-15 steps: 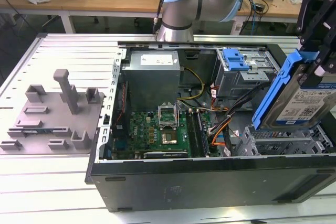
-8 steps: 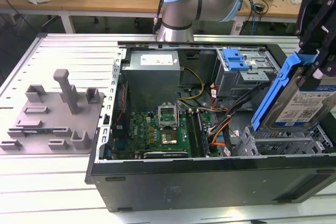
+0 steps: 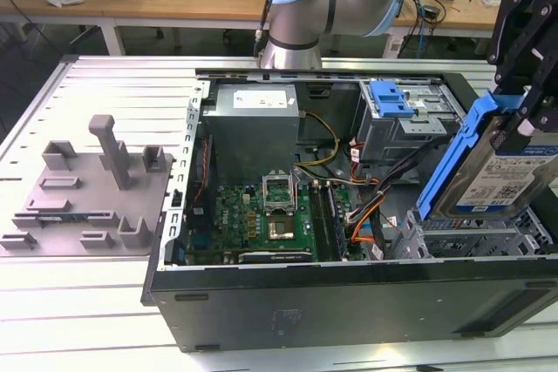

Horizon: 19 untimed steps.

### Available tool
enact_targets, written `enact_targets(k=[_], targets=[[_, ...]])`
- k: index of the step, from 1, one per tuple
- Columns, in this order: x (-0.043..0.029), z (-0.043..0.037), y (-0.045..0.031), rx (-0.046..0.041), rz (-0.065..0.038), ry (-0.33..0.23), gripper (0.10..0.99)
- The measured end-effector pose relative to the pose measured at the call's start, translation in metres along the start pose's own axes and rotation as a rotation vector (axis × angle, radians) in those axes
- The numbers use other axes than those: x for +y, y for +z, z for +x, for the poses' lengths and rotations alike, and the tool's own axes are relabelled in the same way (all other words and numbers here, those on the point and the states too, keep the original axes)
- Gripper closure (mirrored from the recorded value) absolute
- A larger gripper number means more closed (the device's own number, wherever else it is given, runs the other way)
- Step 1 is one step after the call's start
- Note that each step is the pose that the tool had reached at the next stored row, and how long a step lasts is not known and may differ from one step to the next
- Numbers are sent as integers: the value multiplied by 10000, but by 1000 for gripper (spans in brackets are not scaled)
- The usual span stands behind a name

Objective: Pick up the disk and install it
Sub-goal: 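Insert the disk into the insertion slot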

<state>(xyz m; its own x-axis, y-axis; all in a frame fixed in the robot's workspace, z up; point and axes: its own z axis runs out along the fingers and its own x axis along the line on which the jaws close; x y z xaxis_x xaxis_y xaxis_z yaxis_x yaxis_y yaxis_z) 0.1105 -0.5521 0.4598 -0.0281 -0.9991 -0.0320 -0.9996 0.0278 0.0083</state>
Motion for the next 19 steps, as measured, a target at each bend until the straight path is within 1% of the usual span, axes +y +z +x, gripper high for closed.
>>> enact_targets(k=[8, 10, 11, 13, 15, 19], targets=[[-3, 3, 41, -1, 0, 1, 718], [-6, 9, 149, -1, 0, 1, 718], [-8, 21, 257, 0, 0, 1, 718], [-8, 26, 304, -1, 0, 1, 718], [-8, 27, 320, -1, 0, 1, 718], [-9, 37, 390, 0, 0, 1, 718]])
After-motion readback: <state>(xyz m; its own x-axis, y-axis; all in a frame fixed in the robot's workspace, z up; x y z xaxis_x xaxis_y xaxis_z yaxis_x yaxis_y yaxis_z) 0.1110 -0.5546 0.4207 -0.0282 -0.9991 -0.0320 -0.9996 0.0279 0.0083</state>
